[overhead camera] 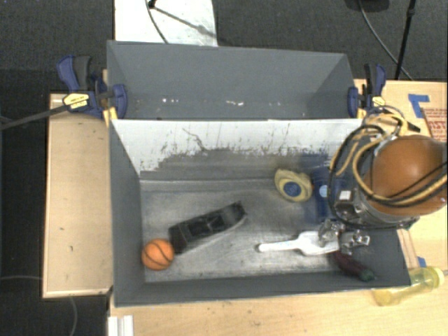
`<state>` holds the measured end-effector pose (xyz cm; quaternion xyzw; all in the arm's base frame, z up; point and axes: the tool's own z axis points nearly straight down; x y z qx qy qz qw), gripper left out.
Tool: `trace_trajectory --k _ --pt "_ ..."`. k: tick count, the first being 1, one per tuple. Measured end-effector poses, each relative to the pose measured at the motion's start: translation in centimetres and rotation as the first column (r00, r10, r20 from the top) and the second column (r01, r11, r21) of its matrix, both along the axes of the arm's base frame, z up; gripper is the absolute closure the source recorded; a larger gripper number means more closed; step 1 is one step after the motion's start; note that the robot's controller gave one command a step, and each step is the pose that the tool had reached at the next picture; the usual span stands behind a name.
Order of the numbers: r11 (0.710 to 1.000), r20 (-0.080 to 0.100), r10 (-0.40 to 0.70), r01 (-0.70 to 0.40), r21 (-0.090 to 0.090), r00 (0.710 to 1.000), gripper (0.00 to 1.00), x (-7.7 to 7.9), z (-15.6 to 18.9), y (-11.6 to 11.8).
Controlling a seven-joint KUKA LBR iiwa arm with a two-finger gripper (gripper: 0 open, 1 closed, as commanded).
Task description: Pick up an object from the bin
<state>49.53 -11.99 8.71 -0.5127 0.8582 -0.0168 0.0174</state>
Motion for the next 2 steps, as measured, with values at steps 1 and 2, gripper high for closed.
trace_trajectory --k 1,2 --pt "1.0 0.0 0.001 -0.001 0.0 1.0 1.0 0.01 0.0 0.02" --pt "1.0 -0.007 -0.003 0.003 0.007 1.0 1.0 0.04 0.43 0.25"
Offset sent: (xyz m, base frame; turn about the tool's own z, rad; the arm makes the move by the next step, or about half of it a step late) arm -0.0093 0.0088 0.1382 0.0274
